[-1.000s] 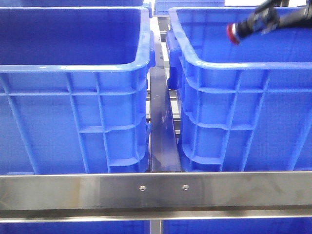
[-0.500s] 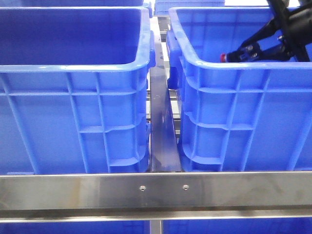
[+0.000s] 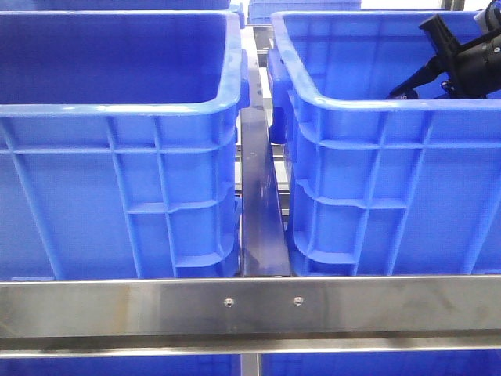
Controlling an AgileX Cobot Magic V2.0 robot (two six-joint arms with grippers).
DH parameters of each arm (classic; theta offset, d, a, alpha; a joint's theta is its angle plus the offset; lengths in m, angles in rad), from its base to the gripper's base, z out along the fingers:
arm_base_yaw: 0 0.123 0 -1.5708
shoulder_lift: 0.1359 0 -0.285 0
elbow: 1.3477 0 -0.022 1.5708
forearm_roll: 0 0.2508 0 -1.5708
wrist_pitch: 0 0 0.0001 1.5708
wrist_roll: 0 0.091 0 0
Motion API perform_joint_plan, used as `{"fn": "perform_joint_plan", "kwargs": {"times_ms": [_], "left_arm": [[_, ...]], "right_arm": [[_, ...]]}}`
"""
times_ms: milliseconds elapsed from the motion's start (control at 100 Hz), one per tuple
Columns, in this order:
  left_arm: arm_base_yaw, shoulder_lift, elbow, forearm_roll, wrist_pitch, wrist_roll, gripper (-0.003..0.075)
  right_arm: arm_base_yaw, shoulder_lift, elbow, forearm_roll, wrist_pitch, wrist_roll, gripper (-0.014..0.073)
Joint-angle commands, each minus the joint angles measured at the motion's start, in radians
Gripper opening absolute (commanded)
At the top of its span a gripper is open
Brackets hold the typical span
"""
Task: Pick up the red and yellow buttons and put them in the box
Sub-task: 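Move the held red button with the right gripper into the empty bin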
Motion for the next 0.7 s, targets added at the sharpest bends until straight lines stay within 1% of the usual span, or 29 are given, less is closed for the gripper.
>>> {"fn": "perform_joint_plan", "kwargs": {"times_ms": [0,80,170,240,360,430,530,690], "left_arm": [[-0.005,0.010,-0.027,0.013,-0.079,-0.009,-0.0019],[-0.005,0.010,-0.027,0.013,-0.079,-0.009,-0.0019],[-0.005,0.010,-0.027,0.013,-0.079,-0.009,-0.0019],[-0.005,0.010,-0.027,0.013,-0.079,-0.009,-0.0019],[-0.005,0.010,-0.027,0.013,-0.079,-0.009,-0.0019],[-0.005,0.010,-0.027,0.013,-0.079,-0.009,-0.0019],[-0.005,0.010,-0.027,0.013,-0.079,-0.009,-0.0019],[-0.005,0.010,-0.027,0.013,-0.079,-0.009,-0.0019]], "right_arm": [[-0.004,-0.058,-0.037,0.070,0.006,-0.010,0.0049],[-0.004,-0.058,-0.037,0.070,-0.001,-0.010,0.0069],[-0.004,-0.058,-0.037,0.070,-0.003,-0.010,0.0150],[-0.004,-0.058,-0.037,0.070,-0.003,-0.010,0.0241],[-0.004,-0.058,-0.037,0.071,-0.001,-0.010,0.0426],[-0.004,-0.058,-0.037,0.073,-0.002,-0.010,0.0503],[-0.004,-0.058,-0.037,0.078,-0.004,-0.010,0.0556],[-0.004,-0.058,-0.037,0.080,-0.009,-0.010,0.0562]]}}
